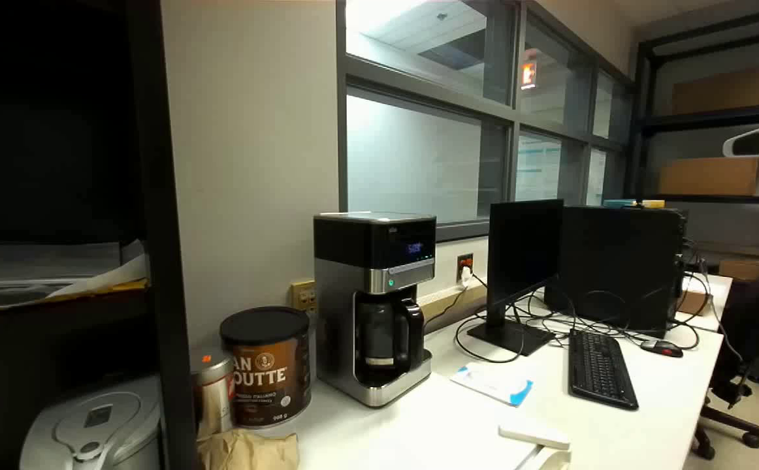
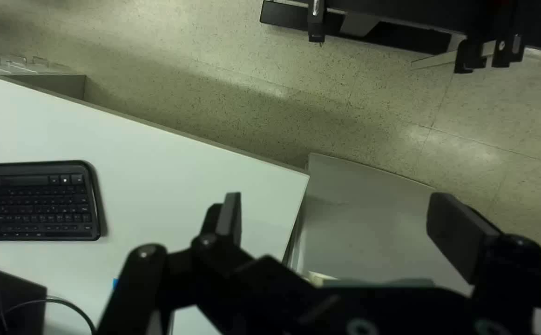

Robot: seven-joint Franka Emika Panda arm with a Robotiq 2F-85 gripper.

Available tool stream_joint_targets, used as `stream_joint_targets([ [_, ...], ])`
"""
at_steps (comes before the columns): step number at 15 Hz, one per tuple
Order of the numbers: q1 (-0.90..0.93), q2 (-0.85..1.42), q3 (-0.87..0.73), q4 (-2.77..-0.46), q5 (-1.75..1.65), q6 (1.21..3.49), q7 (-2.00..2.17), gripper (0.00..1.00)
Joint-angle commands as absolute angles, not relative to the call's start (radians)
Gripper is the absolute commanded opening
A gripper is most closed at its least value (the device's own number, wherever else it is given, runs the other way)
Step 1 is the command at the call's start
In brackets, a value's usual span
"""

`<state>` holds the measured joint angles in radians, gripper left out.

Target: Press a button on the coffee machine

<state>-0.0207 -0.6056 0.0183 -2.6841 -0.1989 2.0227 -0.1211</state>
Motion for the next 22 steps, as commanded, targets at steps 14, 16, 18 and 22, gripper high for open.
stream_joint_targets([
  [14, -0.023, -0.472, 0.014, -2.628, -0.359, 2.310, -0.167, 1.00],
  [16, -0.028, -0.403, 0.012, -2.590, -0.391, 2.382, -0.188, 1.00],
  [18, -0.038, -0.328, 0.016, -2.543, -0.434, 2.444, -0.203, 1.00],
  [22, -0.047, -0.176, 0.014, -2.426, -0.507, 2.534, -0.244, 0.75],
])
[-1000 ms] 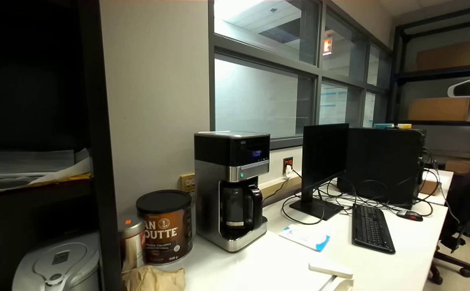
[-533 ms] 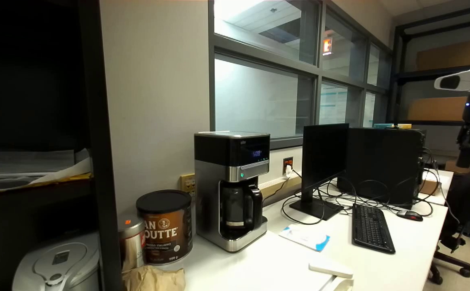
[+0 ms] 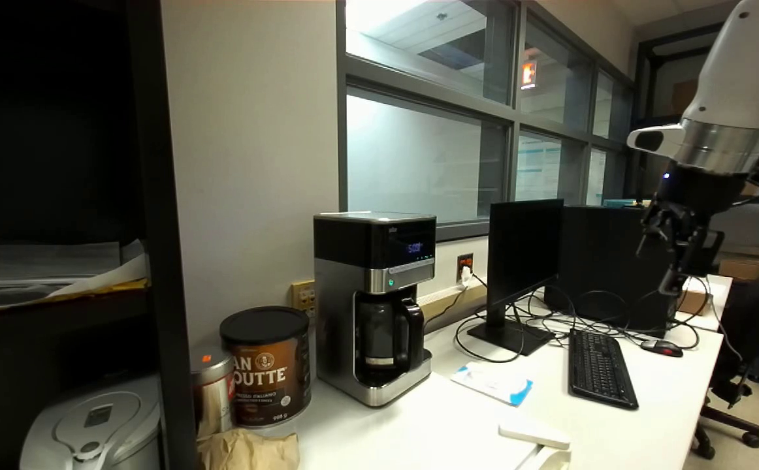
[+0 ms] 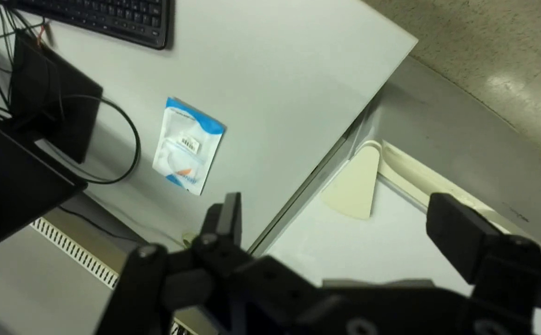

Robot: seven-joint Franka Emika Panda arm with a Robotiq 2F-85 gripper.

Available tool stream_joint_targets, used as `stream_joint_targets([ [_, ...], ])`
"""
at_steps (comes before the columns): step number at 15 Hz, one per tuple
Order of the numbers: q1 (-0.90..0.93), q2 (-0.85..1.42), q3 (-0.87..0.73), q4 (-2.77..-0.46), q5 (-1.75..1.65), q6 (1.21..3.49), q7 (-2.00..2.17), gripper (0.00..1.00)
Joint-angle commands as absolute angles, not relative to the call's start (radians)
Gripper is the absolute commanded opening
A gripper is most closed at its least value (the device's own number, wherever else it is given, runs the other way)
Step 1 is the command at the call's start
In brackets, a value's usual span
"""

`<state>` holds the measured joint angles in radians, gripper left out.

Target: Press a button on the coffee machine

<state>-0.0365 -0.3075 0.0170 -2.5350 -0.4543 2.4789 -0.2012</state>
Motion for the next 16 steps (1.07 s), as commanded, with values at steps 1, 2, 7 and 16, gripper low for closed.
stream_joint_targets([
  [1, -0.050, -0.135, 0.014, -2.392, -0.536, 2.560, -0.253, 0.75],
  [2, -0.047, -0.098, 0.008, -2.358, -0.544, 2.578, -0.280, 0.73],
  [7, -0.042, 0.085, -0.004, -2.177, -0.640, 2.684, -0.358, 0.35],
  [16, -0.045, 0.337, -0.027, -1.922, -0.817, 2.902, -0.378, 0.01],
])
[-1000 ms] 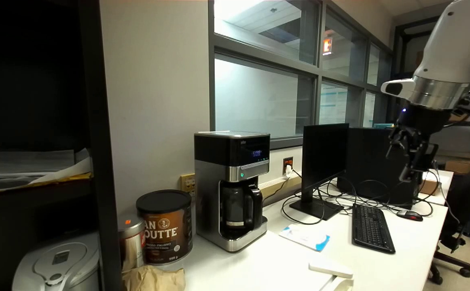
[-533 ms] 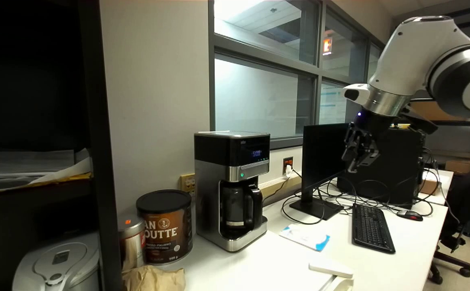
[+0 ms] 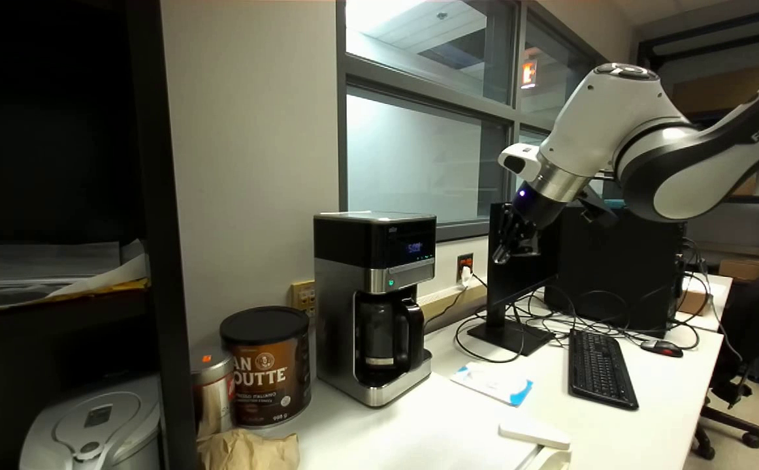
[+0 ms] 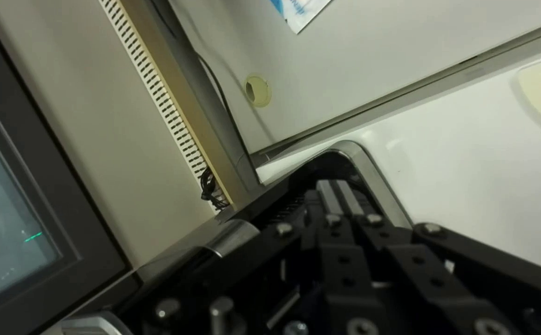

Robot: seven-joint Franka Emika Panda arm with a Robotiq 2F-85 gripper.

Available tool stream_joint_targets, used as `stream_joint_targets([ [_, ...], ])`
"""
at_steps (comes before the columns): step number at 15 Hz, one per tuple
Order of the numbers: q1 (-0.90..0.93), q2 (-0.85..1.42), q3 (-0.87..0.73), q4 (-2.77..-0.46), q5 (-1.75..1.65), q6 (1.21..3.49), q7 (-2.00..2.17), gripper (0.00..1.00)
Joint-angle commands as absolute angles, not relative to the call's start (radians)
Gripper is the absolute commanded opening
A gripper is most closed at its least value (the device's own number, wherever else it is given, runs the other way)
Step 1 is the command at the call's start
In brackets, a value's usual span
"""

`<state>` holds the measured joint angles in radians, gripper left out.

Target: Press a button on the coffee machine

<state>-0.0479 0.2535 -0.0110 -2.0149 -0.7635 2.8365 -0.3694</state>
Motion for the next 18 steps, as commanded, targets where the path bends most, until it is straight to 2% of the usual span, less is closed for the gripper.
stream_joint_targets([
  [1, -0.043, 0.356, -0.032, -1.905, -0.833, 2.927, -0.372, 0.00],
  [18, -0.046, 0.535, -0.053, -1.746, -0.872, 3.152, -0.375, 0.00],
])
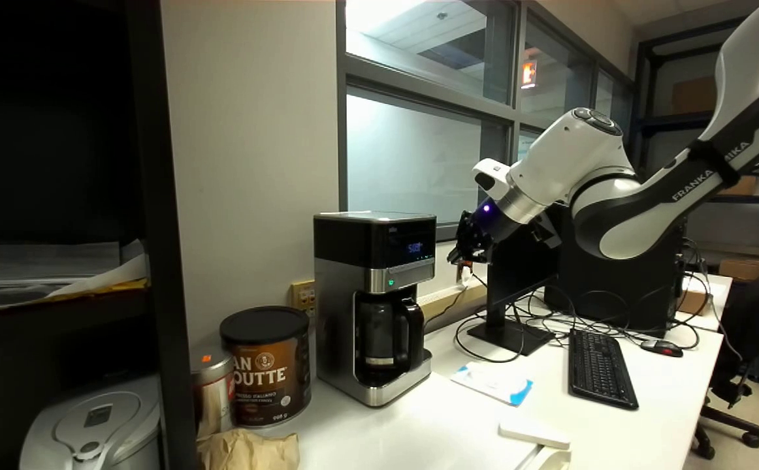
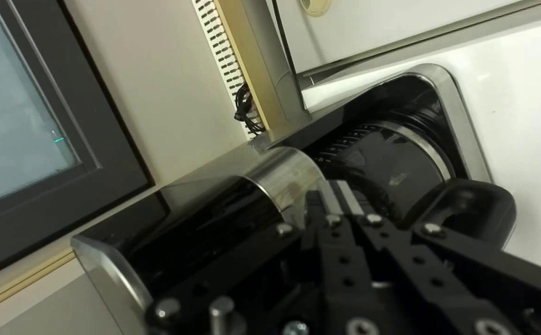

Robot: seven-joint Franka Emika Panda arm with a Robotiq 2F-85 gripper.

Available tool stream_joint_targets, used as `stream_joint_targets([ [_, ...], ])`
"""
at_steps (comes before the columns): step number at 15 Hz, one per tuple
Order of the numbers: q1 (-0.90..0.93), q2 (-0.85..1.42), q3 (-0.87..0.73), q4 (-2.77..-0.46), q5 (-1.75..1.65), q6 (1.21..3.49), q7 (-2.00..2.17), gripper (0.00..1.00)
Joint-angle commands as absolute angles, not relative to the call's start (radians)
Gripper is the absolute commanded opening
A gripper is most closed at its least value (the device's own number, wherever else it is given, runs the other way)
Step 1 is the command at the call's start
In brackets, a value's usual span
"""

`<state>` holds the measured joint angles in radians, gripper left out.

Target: Press a button on the coffee machine

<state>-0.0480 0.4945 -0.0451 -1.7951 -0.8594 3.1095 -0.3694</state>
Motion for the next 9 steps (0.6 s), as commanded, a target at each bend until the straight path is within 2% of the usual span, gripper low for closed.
stream_joint_targets([
  [1, -0.047, 0.541, -0.052, -1.740, -0.870, 3.157, -0.377, 0.00],
  [9, -0.053, 0.598, -0.046, -1.677, -0.863, 3.186, -0.382, 0.00],
])
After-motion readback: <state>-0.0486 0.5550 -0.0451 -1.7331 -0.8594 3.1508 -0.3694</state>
